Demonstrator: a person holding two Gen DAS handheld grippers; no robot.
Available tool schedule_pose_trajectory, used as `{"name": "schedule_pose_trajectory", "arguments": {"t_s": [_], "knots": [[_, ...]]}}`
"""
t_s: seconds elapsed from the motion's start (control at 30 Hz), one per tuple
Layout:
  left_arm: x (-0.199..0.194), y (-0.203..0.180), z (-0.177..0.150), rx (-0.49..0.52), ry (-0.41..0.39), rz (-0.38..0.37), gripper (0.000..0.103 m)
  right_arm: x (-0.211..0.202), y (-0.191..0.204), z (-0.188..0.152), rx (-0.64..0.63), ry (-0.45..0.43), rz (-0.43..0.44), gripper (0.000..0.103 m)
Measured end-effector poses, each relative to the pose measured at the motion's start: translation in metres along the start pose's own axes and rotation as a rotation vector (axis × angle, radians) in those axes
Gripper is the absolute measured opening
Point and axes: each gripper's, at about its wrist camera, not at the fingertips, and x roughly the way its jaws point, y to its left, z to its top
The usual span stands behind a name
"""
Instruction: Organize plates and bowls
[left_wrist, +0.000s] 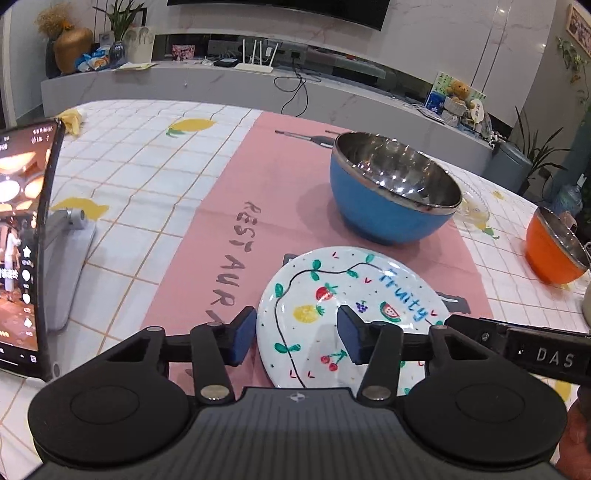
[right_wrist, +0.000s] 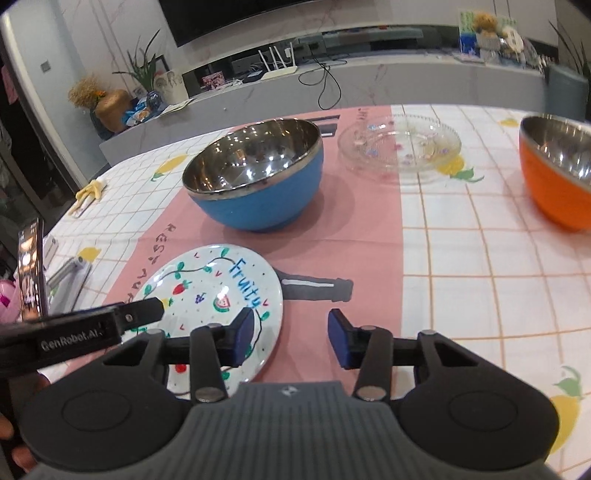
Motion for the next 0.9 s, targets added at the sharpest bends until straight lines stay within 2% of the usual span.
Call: {"name": "schedule_pose_trajectory", "arguments": {"t_s": [0.1,0.23,0.27,0.33,0.47,0.67,0.9], "knots": [[0.003,0.002,0.0,-0.024,-0.004,-0.004,0.053,0.005,-0.003,0.001,0.034,0.013,0.026,0.036],[0.003,0.004,0.0,-0.054,-0.011,-0.012,0.046,0.009,-0.002,0.0,0.041,0.001,0.035,0.033],[0.004,0.004,0.0,-0.055,-0.013,-0.007,0.043,0.009,-0.002,0.0,0.046,0.004,0.043,0.027],[0.004,0.004,0.0,-0.057,-0.017,0.001,0.042,0.011,-0.001,-0.001,0.056,0.013,0.062,0.021],[0.003,0.005,0.0,-0.07,-0.021,0.009,0.038,0.011,0.001,-0.004,0.056,0.003,0.052,0.013],[0.002,0.005,0.0,-0.093,-0.017,0.019,0.027,0.01,-0.005,-0.002,0.1,0.009,0.05,0.01],[-0.004,-0.003,-0.004,-0.115,-0.015,0.005,0.027,-0.001,-0.009,0.003,0.101,-0.017,0.034,0.009]]}}
